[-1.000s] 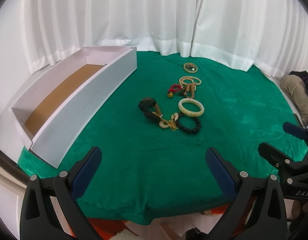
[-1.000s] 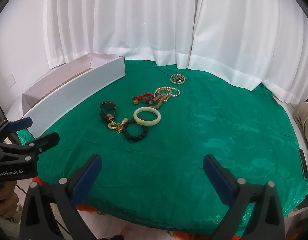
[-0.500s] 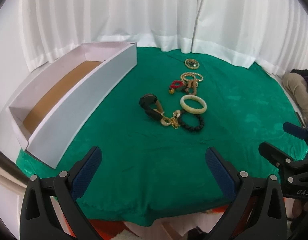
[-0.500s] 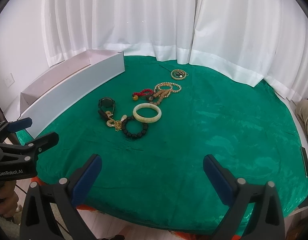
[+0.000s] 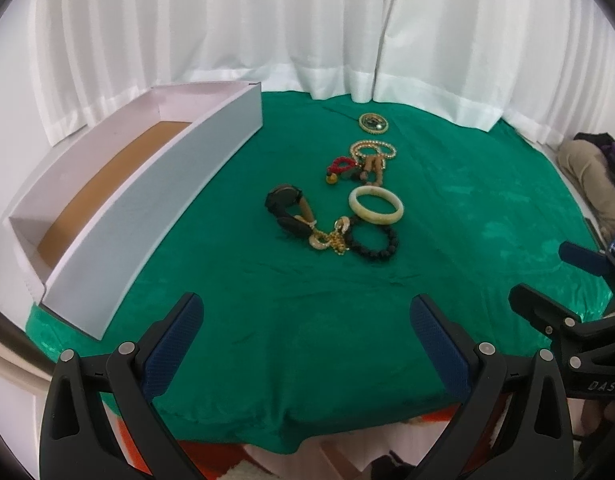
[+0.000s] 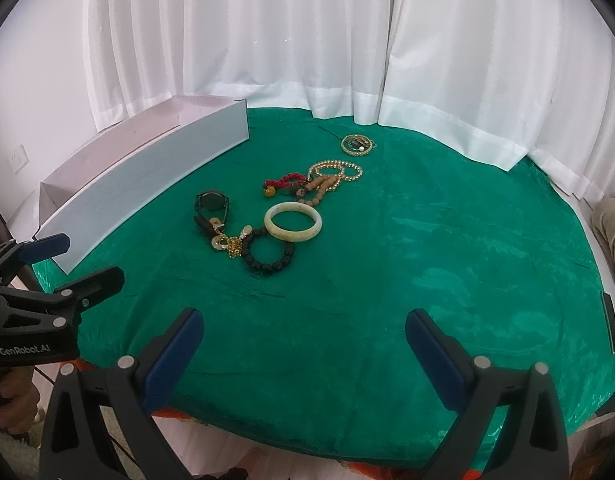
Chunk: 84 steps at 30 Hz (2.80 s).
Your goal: Organize jewelry
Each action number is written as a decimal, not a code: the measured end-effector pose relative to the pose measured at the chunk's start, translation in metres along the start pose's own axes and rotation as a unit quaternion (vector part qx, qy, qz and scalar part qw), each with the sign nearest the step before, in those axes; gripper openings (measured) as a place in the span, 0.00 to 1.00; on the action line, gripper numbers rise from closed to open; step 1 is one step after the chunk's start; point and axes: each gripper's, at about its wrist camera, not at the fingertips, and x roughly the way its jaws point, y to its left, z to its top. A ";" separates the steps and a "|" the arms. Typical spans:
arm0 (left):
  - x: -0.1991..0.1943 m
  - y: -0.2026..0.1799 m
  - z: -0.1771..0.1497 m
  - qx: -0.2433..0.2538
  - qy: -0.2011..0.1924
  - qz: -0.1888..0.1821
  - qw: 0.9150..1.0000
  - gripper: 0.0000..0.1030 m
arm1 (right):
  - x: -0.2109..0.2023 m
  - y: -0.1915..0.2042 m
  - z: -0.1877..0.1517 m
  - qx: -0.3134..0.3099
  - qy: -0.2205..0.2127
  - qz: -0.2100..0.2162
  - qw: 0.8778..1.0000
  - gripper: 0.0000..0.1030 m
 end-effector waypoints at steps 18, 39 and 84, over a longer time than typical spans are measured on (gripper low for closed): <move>0.003 0.001 0.000 0.003 0.009 -0.012 1.000 1.00 | -0.001 0.001 -0.003 -0.001 0.007 0.005 1.000 1.00; 0.003 0.023 -0.001 -0.025 0.010 -0.003 1.000 1.00 | 0.026 -0.002 0.009 -0.018 0.012 0.068 0.997 1.00; 0.068 0.081 0.014 -0.082 0.057 -0.009 0.995 1.00 | 0.150 0.048 0.125 -0.076 0.076 0.301 0.948 0.27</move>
